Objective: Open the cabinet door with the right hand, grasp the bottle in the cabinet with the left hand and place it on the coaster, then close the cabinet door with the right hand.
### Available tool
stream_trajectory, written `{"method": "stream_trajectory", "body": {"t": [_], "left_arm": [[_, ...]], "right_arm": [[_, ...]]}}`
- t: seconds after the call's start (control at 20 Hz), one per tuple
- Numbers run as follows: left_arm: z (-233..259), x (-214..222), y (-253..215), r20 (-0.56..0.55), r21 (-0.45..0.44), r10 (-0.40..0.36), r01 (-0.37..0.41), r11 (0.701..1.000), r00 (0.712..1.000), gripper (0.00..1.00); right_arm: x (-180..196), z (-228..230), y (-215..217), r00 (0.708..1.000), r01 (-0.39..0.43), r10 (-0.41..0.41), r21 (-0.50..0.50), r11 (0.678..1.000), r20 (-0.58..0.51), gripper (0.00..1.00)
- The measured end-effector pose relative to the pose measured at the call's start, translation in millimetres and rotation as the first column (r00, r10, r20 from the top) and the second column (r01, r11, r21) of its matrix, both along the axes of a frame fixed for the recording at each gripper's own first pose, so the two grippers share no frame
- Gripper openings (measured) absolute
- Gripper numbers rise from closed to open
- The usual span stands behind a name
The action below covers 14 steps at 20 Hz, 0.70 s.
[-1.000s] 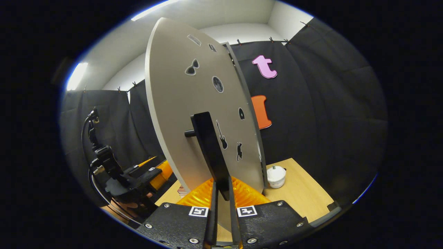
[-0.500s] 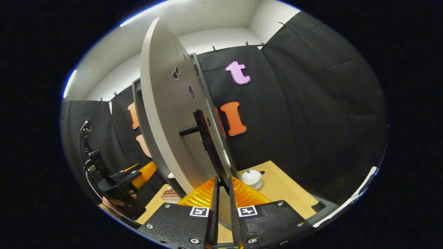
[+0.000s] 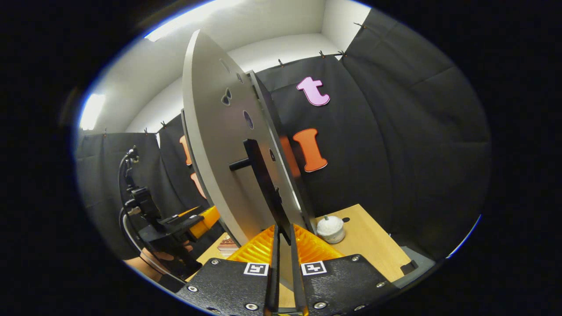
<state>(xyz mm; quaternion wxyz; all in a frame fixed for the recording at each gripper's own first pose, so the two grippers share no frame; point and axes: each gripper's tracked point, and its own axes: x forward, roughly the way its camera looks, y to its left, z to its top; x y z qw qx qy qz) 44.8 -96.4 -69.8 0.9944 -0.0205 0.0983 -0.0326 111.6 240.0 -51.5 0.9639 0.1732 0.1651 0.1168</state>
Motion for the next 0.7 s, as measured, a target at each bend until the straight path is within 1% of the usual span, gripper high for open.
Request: {"method": "stream_trajectory", "body": {"t": [0.05, 0.15, 0.2, 0.25, 0.3, 0.35, 0.4, 0.45, 0.5, 0.55, 0.6, 0.65, 0.7], "left_arm": [[-1, 1, 0, -0.004, 0.000, 0.010, -0.010, 1.000, 1.000, 0.96], [-4, 6, -1, -0.009, 0.000, 0.019, -0.019, 1.000, 1.000, 0.96], [-5, 10, 0, -0.009, 0.001, 0.018, -0.018, 1.000, 1.000, 0.96], [-7, 16, -1, -0.009, 0.001, 0.011, -0.011, 1.000, 1.000, 0.98], [-8, 21, -1, -0.009, 0.000, 0.005, -0.005, 1.000, 1.000, 0.96], [-10, 28, -1, -0.009, -0.002, -0.002, 0.002, 1.000, 1.000, 0.97], [-11, 34, 0, -0.005, -0.003, -0.007, 0.007, 1.000, 1.000, 0.98], [-11, 42, 1, 0.000, -0.004, -0.014, 0.014, 1.000, 1.000, 0.96], [-13, 49, 3, 0.001, -0.004, -0.018, 0.018, 1.000, 1.000, 0.97], [-16, 56, 4, -0.001, -0.006, -0.023, 0.023, 1.000, 1.000, 0.97], [-17, 61, 5, -0.003, -0.010, -0.030, 0.030, 1.000, 1.000, 0.97], [-19, 66, 6, -0.003, -0.012, -0.037, 0.037, 0.999, 0.999, 0.96], [-19, 72, 9, 0.000, -0.014, -0.044, 0.044, 0.999, 0.999, 0.96]], "right_arm": [[0, 5, -8, 1.000, -0.001, 0.001, 0.000, 1.000, 0.019, 0.13], [-2, 16, -23, 0.998, 0.012, -0.010, -0.032, 0.999, 0.065, 0.11], [-2, 20, -31, 0.996, 0.032, -0.028, -0.053, 0.998, 0.081, 0.10], [-1, 22, -40, 0.994, 0.059, -0.052, -0.074, 0.995, 0.096, 0.00], [-2, 25, -48, 0.991, 0.090, -0.080, -0.094, 0.991, 0.110, 0.11], [0, 27, -55, 0.986, 0.121, -0.107, -0.111, 0.986, 0.125, 0.12], [2, 27, -63, 0.981, 0.157, -0.140, -0.132, 0.979, 0.134, 0.28], [3, 27, -69, 0.976, 0.187, -0.166, -0.153, 0.970, 0.140, 0.20], [3, 26, -74, 0.970, 0.218, -0.193, -0.175, 0.960, 0.146, 0.24], [4, 25, -78, 0.965, 0.241, -0.215, -0.193, 0.951, 0.149, 0.35], [5, 25, -79, 0.960, 0.262, -0.233, -0.207, 0.943, 0.153, 0.40], [6, 25, -81, 0.954, 0.286, -0.255, -0.219, 0.933, 0.160, 0.33], [8, 26, -81, 0.948, 0.304, -0.271, -0.229, 0.925, 0.167, 0.44]]}}
